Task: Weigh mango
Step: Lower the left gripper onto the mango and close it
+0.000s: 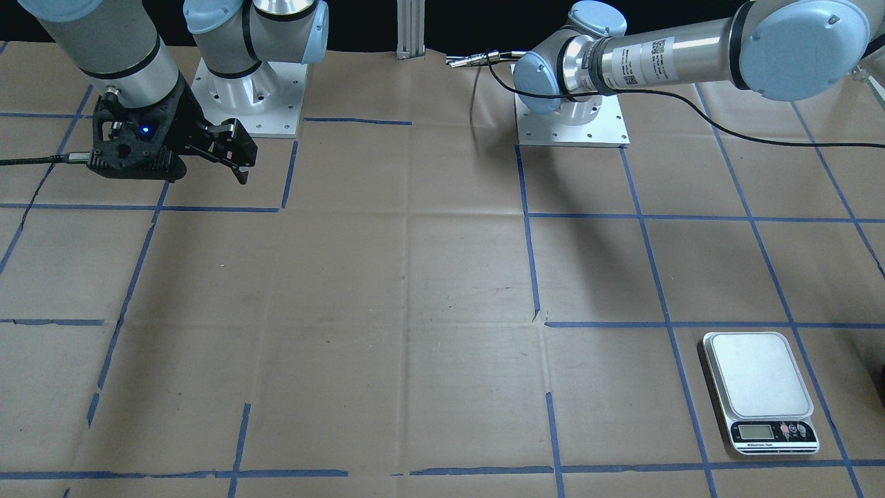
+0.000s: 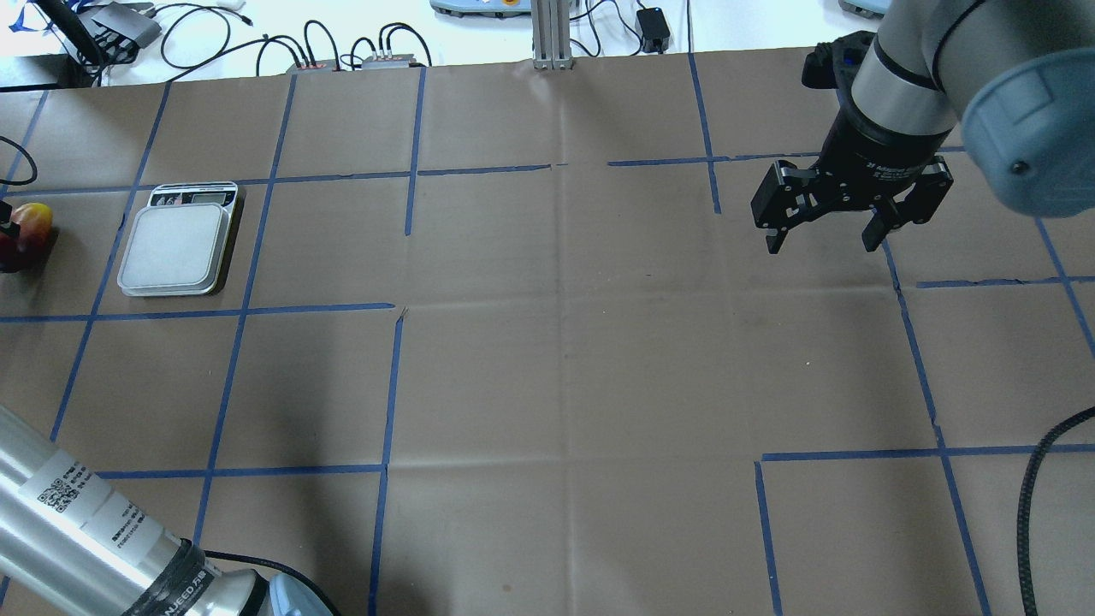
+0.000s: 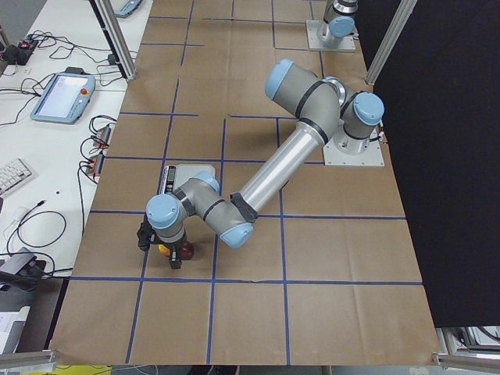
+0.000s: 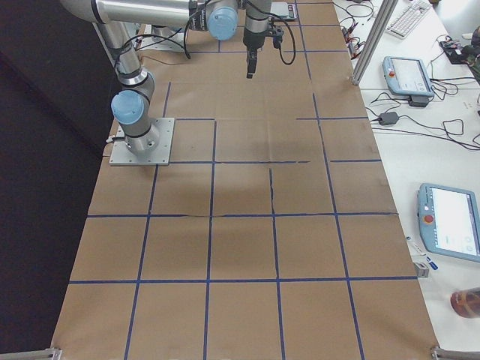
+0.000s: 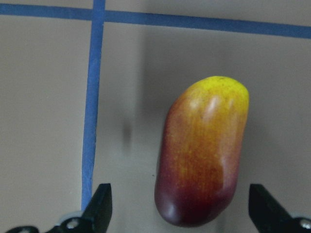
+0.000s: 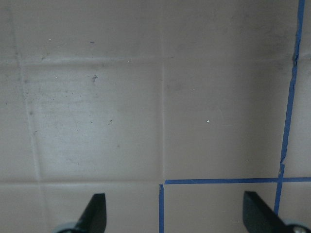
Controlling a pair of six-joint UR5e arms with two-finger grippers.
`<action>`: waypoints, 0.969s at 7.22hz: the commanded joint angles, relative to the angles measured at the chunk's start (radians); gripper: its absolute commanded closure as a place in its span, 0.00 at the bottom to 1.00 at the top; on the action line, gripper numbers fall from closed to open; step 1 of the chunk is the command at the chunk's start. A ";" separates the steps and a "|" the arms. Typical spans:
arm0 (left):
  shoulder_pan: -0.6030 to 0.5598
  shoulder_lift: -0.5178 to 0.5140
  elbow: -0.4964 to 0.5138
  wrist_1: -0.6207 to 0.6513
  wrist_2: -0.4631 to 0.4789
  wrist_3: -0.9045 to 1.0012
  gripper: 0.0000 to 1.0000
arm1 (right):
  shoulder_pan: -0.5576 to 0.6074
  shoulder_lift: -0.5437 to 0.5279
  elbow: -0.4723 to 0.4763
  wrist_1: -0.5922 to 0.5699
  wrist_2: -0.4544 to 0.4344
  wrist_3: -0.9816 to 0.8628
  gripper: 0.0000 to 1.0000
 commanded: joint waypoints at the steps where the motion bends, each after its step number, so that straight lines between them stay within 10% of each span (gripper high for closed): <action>1: -0.003 -0.033 0.020 0.001 -0.023 0.001 0.01 | 0.000 0.000 0.000 0.000 0.000 0.000 0.00; 3: -0.007 -0.068 0.035 0.003 -0.063 0.001 0.23 | 0.000 0.000 0.000 0.000 0.000 0.000 0.00; 5: -0.010 -0.062 0.040 -0.019 -0.068 0.016 0.86 | 0.000 0.000 0.000 0.000 0.000 0.000 0.00; 7: -0.042 -0.009 0.015 -0.078 -0.068 0.010 0.93 | 0.000 0.000 0.000 0.000 0.000 0.000 0.00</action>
